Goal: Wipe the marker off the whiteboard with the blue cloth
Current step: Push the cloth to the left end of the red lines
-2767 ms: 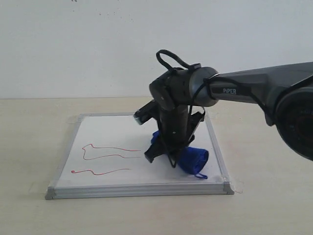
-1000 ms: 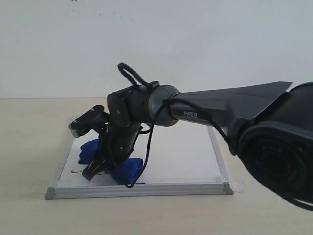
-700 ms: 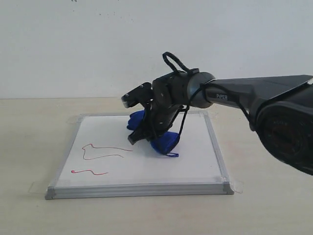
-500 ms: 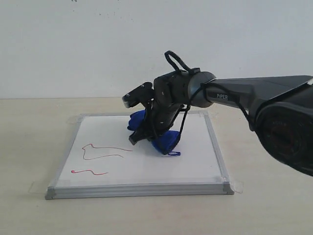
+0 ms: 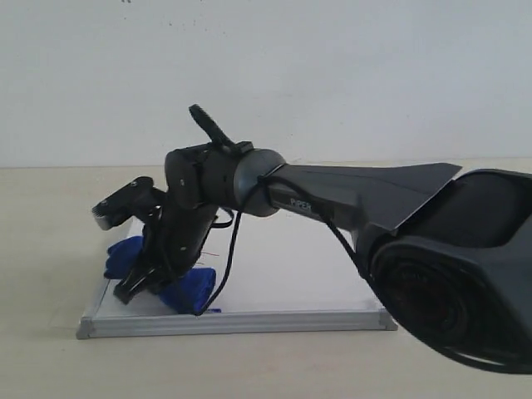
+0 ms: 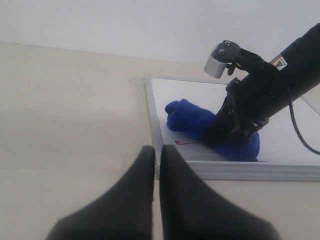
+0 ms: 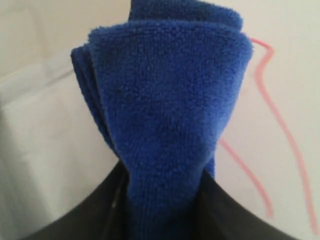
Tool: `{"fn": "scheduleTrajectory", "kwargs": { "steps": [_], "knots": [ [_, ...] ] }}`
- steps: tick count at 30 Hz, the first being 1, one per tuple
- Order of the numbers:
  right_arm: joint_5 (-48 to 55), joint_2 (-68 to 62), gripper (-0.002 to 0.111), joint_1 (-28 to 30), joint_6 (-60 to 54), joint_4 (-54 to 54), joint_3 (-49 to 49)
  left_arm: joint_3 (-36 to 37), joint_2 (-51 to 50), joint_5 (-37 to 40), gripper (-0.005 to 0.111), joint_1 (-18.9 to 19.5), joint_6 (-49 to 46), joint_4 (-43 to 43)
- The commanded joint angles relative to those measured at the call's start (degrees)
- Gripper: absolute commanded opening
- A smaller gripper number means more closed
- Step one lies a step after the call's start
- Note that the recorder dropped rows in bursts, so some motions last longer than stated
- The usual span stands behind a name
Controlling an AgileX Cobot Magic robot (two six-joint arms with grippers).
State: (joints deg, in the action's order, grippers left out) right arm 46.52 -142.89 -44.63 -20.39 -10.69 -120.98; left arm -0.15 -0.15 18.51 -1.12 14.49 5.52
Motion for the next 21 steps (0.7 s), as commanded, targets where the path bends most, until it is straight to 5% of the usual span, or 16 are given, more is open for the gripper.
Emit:
{"fn": "scheduleTrajectory", "kwargs": {
  "steps": [1,9,15,21],
  "knots": [
    [-5.21,-2.51,0.000,6.20,6.90,10.36,-0.43,0.15,0.15,-0.51,0.004,-0.12,0.57,0.02],
    [-8.95,-4.12,0.000,9.99,8.53,8.90,-2.53,0.15,0.15,-0.51,0.004,-0.12,0.57,0.02],
    [-4.46,-4.37,0.000,4.22,-4.54,-6.31,-2.53,0.15,0.15,-0.51,0.004,-0.12,0.57,0.02],
    [1.74,-3.85,0.000,-0.53,-7.64,-7.86,-6.81,0.15,0.15,-0.51,0.004,-0.12,0.57,0.02]
  ]
}}
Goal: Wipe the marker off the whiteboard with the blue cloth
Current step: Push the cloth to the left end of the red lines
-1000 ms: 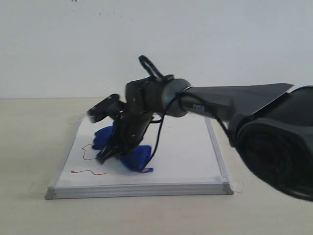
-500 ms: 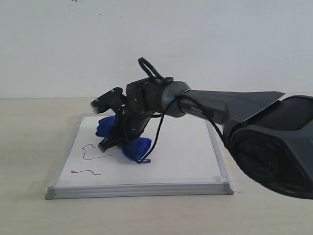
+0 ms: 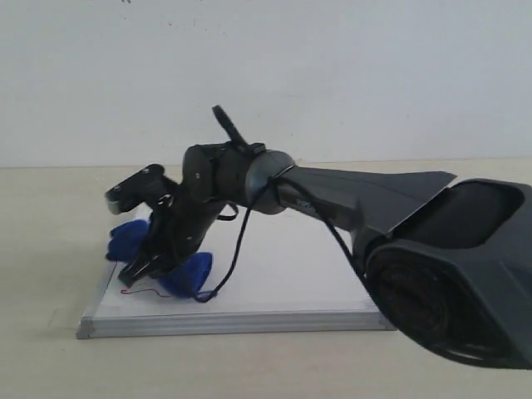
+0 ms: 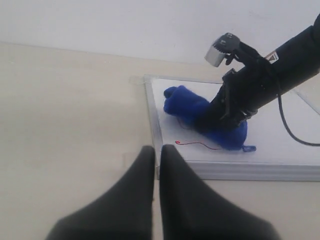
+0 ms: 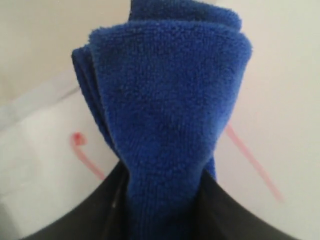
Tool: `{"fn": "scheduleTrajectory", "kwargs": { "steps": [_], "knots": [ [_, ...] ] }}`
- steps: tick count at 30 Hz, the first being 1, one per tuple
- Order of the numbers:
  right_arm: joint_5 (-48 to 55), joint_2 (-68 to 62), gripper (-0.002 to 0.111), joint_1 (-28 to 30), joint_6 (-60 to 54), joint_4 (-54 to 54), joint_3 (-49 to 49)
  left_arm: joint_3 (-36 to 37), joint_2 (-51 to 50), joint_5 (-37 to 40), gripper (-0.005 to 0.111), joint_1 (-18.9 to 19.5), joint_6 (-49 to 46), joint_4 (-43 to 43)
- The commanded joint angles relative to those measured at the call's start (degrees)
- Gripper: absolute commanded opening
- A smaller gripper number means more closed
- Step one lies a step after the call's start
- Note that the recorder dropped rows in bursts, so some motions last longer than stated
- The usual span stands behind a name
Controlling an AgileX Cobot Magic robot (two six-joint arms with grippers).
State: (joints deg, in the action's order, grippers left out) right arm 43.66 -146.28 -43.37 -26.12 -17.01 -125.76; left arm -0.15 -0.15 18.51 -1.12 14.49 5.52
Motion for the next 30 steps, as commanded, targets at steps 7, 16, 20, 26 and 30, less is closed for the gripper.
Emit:
{"fn": "scheduleTrajectory", "kwargs": {
  "steps": [7,16,20,26,30],
  "knots": [
    [-4.81,-3.35,0.000,8.25,8.30,8.85,-2.40,0.15,0.15,-0.51,0.004,-0.12,0.57,0.02],
    [1.88,-3.47,0.000,-0.10,6.31,0.05,-2.43,0.15,0.15,-0.51,0.004,-0.12,0.57,0.02],
    [1.62,-3.51,0.000,-1.76,4.86,-0.33,-3.25,0.15,0.15,-0.51,0.004,-0.12,0.57,0.02],
    [-3.12,-3.60,0.000,2.07,11.74,5.80,-3.59,0.15,0.15,-0.51,0.004,-0.12,0.57,0.02],
    [-3.41,-3.60,0.000,4.69,15.60,3.70,-3.59,0.15,0.15,-0.51,0.004,-0.12,0.57,0.02]
  ]
}}
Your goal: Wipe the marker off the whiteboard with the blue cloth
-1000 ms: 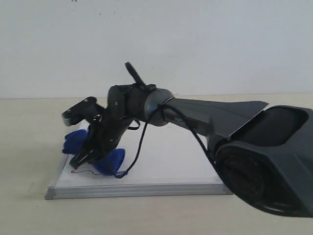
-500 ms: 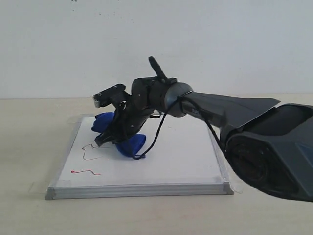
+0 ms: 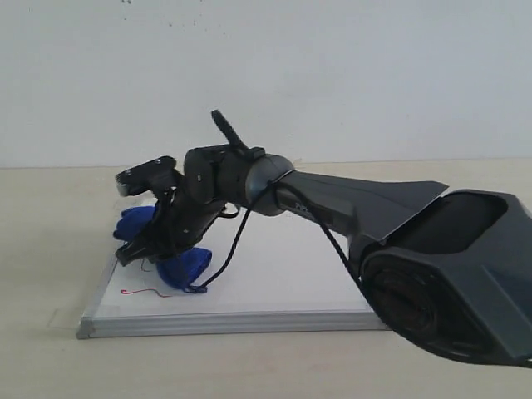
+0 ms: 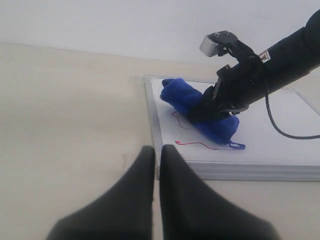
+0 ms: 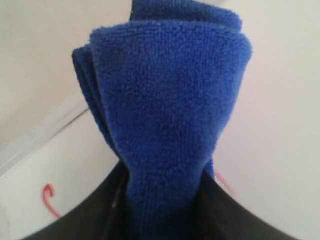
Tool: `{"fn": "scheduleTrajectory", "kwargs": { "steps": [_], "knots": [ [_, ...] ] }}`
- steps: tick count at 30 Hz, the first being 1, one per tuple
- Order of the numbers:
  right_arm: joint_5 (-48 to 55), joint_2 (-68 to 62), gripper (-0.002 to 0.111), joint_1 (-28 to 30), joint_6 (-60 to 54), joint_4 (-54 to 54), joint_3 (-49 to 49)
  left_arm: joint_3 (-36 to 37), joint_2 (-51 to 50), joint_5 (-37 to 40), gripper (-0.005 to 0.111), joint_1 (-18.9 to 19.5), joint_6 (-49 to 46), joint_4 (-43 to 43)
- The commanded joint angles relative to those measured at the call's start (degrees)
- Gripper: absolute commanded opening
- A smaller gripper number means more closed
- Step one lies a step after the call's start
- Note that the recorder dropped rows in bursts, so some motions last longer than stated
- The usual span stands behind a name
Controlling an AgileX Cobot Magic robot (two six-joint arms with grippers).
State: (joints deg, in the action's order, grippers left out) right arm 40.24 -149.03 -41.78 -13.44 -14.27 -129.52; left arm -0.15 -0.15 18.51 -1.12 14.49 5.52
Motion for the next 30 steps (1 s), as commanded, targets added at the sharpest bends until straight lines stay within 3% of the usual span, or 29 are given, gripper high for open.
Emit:
{"fn": "scheduleTrajectory", "kwargs": {
  "steps": [1,12,30],
  "knots": [
    [0.42,-0.85,0.000,3.10,2.73,0.15,0.18,0.15,0.15,-0.51,0.004,-0.12,0.57,0.02],
    [6.45,-0.85,0.000,-5.08,-4.40,-9.56,-4.20,0.15,0.15,-0.51,0.004,-0.12,0.57,0.02],
    [-15.69,-4.27,0.000,-1.90,2.40,-7.36,-5.39,0.15,0.15,-0.51,0.004,-0.12,0.57,0.02]
  ]
}}
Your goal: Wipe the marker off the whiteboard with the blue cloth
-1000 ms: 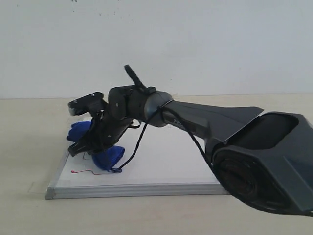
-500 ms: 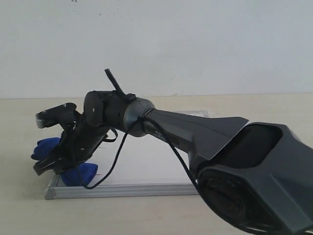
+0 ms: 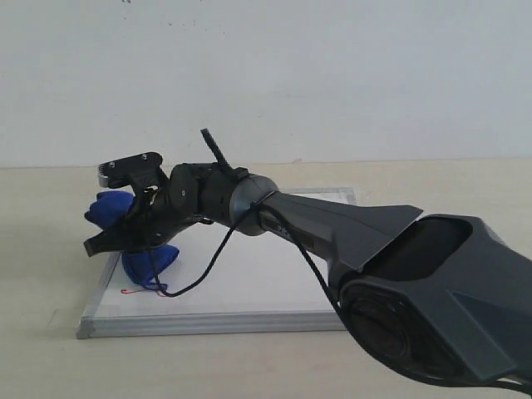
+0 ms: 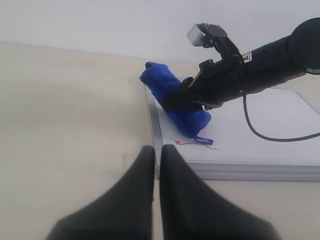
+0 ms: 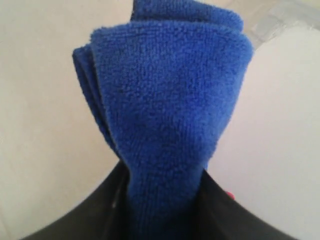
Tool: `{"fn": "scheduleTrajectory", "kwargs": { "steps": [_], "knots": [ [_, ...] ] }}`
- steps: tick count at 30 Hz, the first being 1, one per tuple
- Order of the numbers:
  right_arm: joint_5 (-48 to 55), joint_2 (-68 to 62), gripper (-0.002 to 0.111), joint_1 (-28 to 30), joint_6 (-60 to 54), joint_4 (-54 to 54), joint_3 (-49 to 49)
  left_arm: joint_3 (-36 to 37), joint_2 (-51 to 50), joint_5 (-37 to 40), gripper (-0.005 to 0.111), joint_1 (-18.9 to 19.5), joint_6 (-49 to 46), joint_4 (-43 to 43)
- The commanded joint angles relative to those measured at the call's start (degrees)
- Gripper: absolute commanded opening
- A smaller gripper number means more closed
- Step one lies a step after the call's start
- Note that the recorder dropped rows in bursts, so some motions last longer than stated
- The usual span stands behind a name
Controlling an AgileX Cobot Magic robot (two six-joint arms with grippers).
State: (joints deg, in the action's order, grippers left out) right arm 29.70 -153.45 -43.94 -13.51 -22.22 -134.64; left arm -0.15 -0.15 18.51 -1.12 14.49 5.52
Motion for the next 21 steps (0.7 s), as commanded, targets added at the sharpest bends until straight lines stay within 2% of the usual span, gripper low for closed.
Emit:
{"fn": "scheduleTrajectory", "kwargs": {
  "steps": [1,14,18,21],
  "knots": [
    [-6.15,0.15,0.000,0.27,3.34,0.58,-0.27,0.15,0.15,-0.51,0.004,-0.12,0.57,0.02],
    [-18.61,-0.36,0.000,1.06,7.50,0.59,-0.27,0.15,0.15,-0.51,0.004,-0.12,0.57,0.02],
    [-15.76,-1.95,0.000,1.12,8.96,0.48,-0.27,0.15,0.15,-0.51,0.004,-0.12,0.57,0.02],
    [-8.09,-2.04,0.000,1.12,9.08,0.37,-0.54,0.15,0.15,-0.51,0.004,-0.12,0.57,0.02]
  ]
}}
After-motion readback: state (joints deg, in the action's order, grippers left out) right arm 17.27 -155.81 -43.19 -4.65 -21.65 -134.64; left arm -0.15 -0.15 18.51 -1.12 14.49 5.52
